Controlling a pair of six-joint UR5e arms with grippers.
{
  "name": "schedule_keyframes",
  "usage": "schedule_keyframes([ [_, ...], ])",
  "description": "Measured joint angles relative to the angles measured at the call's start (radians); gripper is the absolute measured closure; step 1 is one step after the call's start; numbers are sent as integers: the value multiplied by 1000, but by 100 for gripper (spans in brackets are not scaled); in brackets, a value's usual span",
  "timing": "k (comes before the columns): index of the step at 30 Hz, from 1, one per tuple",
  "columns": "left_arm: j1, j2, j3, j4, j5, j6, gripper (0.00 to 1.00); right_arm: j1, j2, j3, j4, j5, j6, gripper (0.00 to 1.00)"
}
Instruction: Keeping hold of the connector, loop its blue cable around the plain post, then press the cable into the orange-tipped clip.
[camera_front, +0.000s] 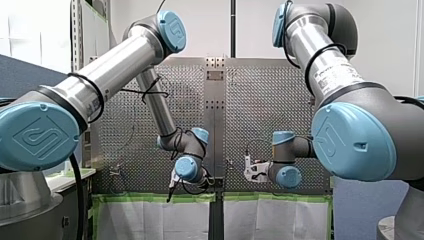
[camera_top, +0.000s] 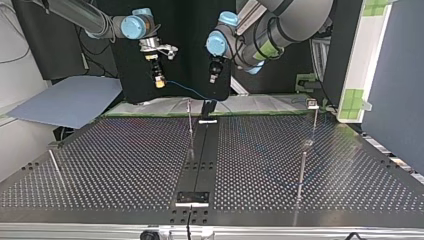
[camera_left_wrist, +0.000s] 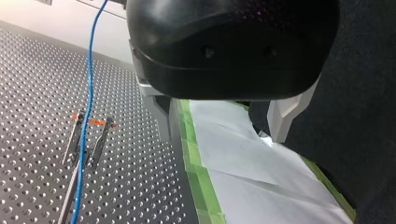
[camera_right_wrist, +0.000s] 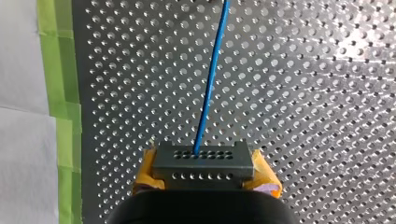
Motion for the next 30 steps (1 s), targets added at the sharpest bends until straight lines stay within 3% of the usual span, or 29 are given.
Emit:
schedule_keyframes([
  [8,0,36,-44,38,-40,10,0,-7,64,-2,-61,-31,4,100],
  [14,0,83,-72,50,-56,13,0,-3,122,-2,-85,-35,-23,100],
  [20,0,91,-76,54,-51,16,0,0,134,3,-81,-31,-53,100],
  [30,1,91,-76,58,-42,26,0,-6,134,43,-137,-48,-53,100],
])
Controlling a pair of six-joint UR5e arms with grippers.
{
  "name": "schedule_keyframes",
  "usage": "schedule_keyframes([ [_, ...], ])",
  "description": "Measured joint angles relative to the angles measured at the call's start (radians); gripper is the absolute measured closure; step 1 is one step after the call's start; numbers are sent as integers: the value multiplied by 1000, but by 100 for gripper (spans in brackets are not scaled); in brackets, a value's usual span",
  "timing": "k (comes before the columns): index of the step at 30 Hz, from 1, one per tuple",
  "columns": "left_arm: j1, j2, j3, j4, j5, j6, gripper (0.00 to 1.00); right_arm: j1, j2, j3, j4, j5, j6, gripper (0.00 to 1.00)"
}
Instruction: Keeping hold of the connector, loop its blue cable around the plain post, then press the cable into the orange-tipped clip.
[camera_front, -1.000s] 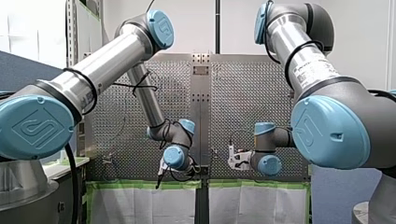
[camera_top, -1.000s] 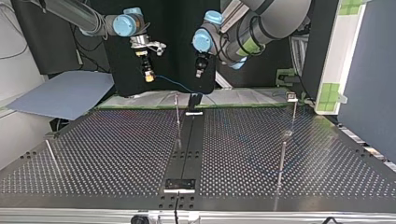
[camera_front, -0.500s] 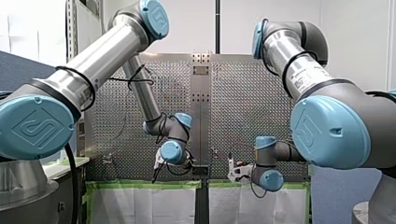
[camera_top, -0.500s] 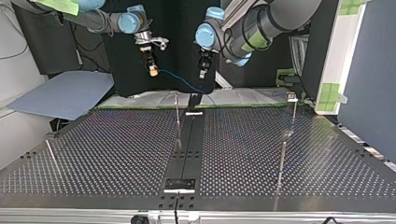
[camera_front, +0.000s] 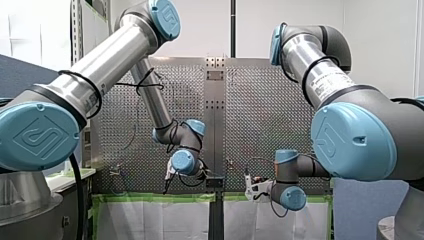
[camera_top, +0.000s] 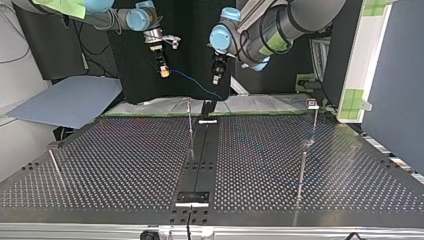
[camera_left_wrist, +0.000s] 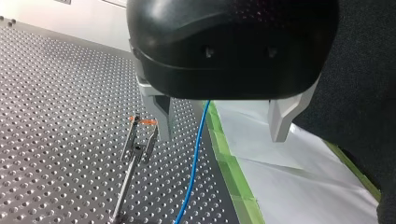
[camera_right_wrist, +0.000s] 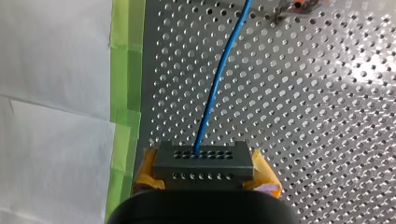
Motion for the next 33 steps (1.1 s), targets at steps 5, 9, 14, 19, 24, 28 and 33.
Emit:
schedule_keyframes([
  [5,-10,0,-1,3,7,6,0,7,0,12,-11,-24,-7,100],
  [9,-15,0,-1,6,11,11,0,8,0,15,-17,-43,-9,100],
  [14,-16,0,0,7,9,15,0,2,0,15,-20,-84,-4,100],
  [19,-15,0,0,6,-6,20,0,-7,0,15,-24,-127,13,100],
  [24,-13,0,0,4,-17,22,0,-15,0,15,-31,-174,27,100],
  [28,-12,0,0,3,-19,32,0,-19,0,15,-36,-206,37,100],
  [33,-11,-1,1,10,-38,42,0,-22,0,13,-41,-221,40,100],
])
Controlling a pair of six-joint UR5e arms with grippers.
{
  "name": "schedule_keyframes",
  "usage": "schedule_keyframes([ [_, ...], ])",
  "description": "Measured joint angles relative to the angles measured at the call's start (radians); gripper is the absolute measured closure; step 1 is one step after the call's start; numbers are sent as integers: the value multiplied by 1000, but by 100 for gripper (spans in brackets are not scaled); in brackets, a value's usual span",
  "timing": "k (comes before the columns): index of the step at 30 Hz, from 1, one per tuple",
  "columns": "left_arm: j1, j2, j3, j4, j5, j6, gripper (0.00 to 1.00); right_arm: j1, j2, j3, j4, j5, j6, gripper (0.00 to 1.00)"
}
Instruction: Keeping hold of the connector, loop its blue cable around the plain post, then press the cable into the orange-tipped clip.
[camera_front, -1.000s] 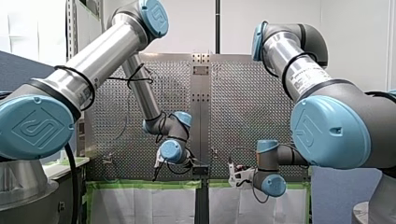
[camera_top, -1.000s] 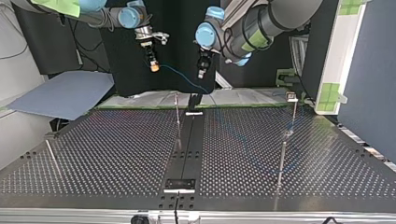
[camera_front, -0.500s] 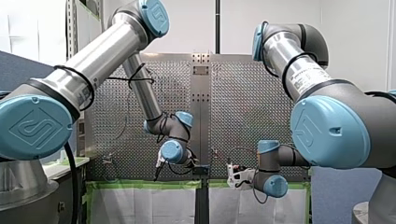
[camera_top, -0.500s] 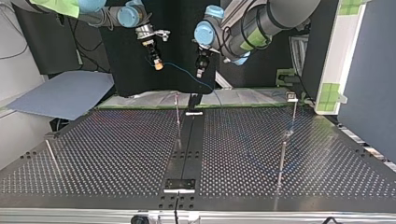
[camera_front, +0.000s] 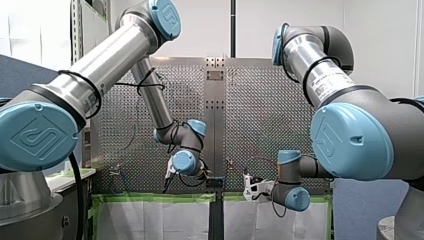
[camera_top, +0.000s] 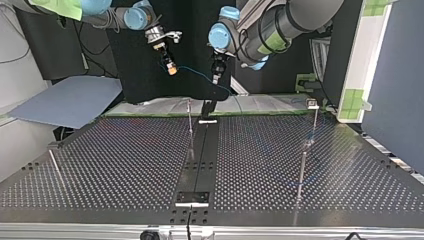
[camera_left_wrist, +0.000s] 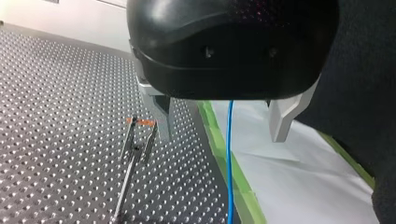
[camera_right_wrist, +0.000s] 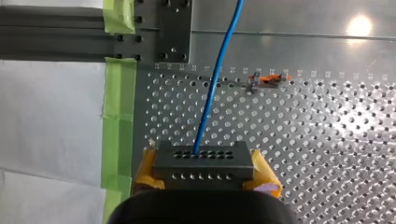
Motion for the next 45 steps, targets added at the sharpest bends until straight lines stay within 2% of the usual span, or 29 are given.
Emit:
schedule_keyframes([
  [14,8,-2,8,-4,-8,0,0,-1,0,-2,-13,-81,9,100],
  [26,15,-11,22,-28,13,-13,0,2,0,-3,-15,-87,9,100],
  [38,15,-93,131,-106,43,-50,0,8,0,-3,-20,-92,9,100],
  [45,16,-116,171,-77,63,-90,0,8,0,-3,-20,-92,10,100],
])
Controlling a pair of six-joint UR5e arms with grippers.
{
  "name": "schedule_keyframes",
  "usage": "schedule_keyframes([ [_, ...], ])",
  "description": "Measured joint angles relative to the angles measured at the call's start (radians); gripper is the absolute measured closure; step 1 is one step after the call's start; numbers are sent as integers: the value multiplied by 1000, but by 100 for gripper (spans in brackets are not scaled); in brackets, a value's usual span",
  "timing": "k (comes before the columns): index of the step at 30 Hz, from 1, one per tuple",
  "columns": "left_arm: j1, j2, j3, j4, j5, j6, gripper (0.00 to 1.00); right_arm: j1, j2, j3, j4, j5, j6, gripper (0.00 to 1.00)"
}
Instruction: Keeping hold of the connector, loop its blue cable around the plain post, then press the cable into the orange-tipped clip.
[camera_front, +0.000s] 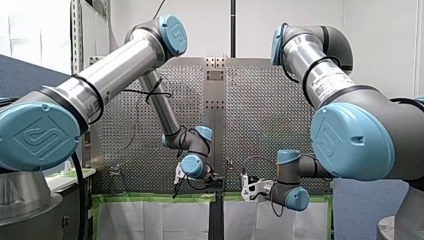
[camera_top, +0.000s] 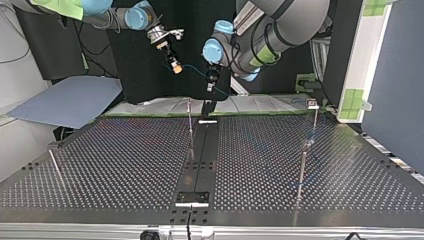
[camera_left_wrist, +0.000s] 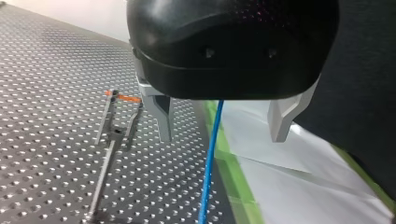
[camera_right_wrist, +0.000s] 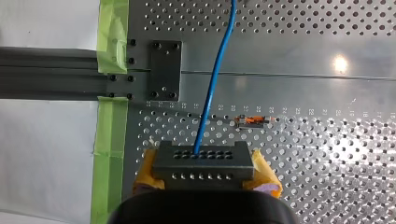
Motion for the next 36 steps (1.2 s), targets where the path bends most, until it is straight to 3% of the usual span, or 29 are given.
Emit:
schedule_keyframes([
  [8,8,-1,3,9,0,-13,0,0,0,0,0,0,0,100],
  [9,9,-1,3,8,-1,-13,10,0,0,0,0,0,0,100],
  [10,9,-1,3,8,-4,-13,10,0,0,0,0,0,0,100],
  [12,10,-1,3,7,-12,-11,31,0,0,0,0,0,0,100],
  [13,10,-1,3,6,-18,-9,31,0,0,0,1,0,0,100],
  [14,10,-1,3,5,-22,-8,53,0,0,0,1,0,0,100],
  [15,10,-1,3,4,-27,-6,65,0,0,0,1,0,0,100],
  [16,10,-1,3,2,-32,-2,65,0,1,0,1,0,0,100],
  [17,10,-1,3,1,-35,1,77,0,1,0,2,0,-1,100],
  [18,10,-1,3,0,-38,5,100,0,0,0,2,1,0,100],
  [28,10,-1,2,-4,-51,35,100,-4,0,-3,6,16,1,100],
  [36,-4,-1,2,9,-54,37,100,-15,0,-27,41,69,4,100],
])
